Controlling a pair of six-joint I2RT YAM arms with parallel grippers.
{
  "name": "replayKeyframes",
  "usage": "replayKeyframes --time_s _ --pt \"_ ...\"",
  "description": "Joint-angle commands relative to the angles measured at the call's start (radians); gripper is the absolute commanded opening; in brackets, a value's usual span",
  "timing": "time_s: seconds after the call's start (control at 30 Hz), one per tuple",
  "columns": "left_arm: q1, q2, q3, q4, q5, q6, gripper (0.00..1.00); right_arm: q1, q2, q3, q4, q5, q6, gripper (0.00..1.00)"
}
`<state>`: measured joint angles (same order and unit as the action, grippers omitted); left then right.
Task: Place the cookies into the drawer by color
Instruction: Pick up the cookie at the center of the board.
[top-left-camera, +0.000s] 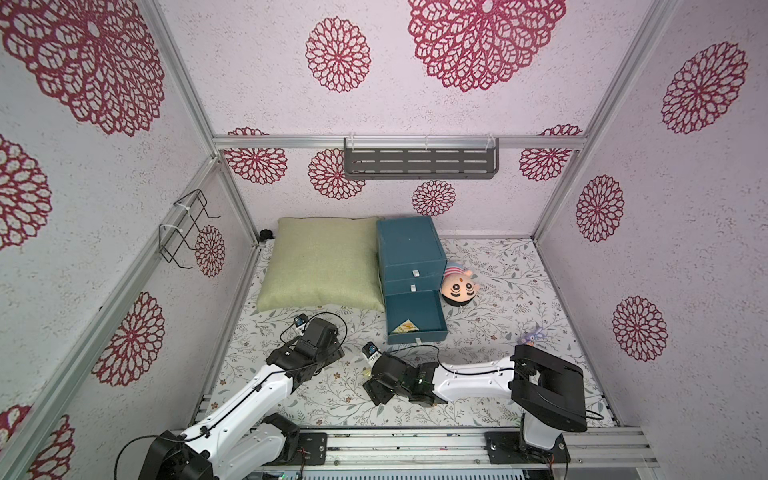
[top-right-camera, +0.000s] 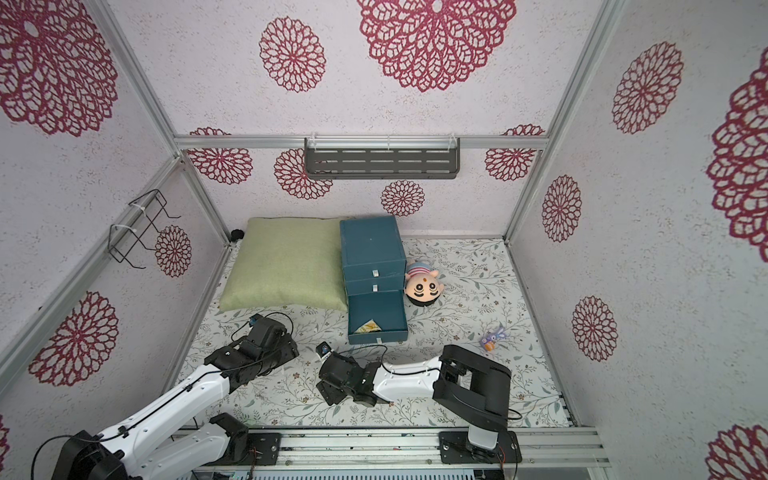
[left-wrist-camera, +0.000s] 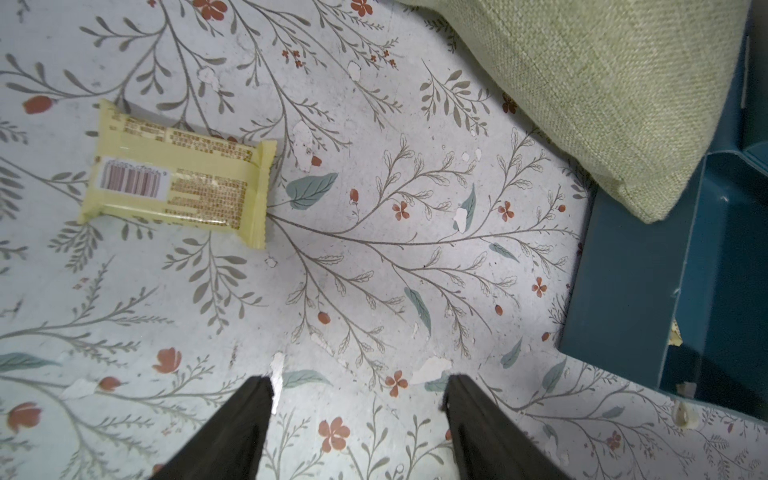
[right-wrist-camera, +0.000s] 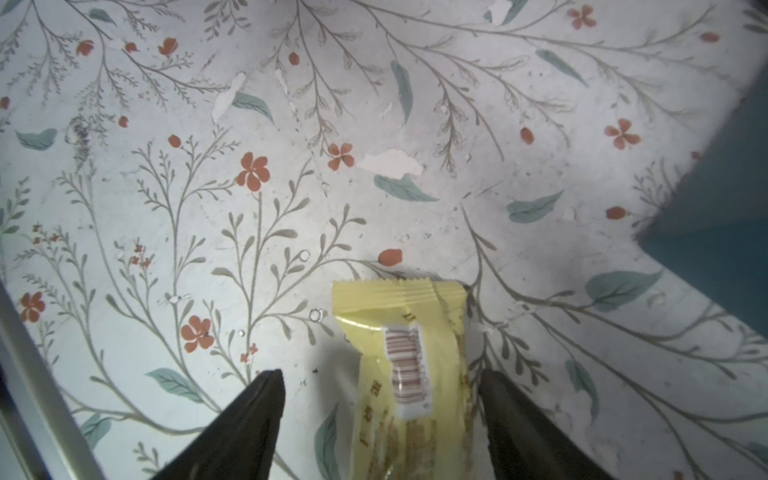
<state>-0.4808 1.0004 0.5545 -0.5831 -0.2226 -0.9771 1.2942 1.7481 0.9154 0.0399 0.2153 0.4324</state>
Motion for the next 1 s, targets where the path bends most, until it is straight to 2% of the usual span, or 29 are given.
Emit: replayKeyframes --time_s 0.0,0.27,0.37,0.47,0.7,0.97 --pt "0.012 -0.014 -0.015 -0.007 -0.003 -0.006 0.74 0.017 0.020 0.023 -0.047 0.061 -0.023 0.75" --pt "0.025 -0.028 -0.018 -0.004 0.007 -0.011 0.82 0.027 0.024 0.021 -0.066 0.104 -0.014 0.58" --pt "0.029 -0.036 -0.021 -0.008 0.007 -0.012 0.88 0.026 0.015 0.018 -0.070 0.121 -0.013 0.53" --pt "0.034 -0.047 -0.025 -0.010 0.009 -0.014 0.88 0.027 -0.003 0.009 -0.069 0.144 -0.003 0.45" --pt "0.044 -0.075 -0.022 -0.028 -0.007 -0.014 0.89 0.019 -0.084 -0.036 -0.030 0.169 0.017 0.40" --pt "0.057 -0.104 -0.015 -0.047 -0.026 -0.010 0.89 -0.040 -0.208 -0.104 0.035 0.104 0.019 0.40"
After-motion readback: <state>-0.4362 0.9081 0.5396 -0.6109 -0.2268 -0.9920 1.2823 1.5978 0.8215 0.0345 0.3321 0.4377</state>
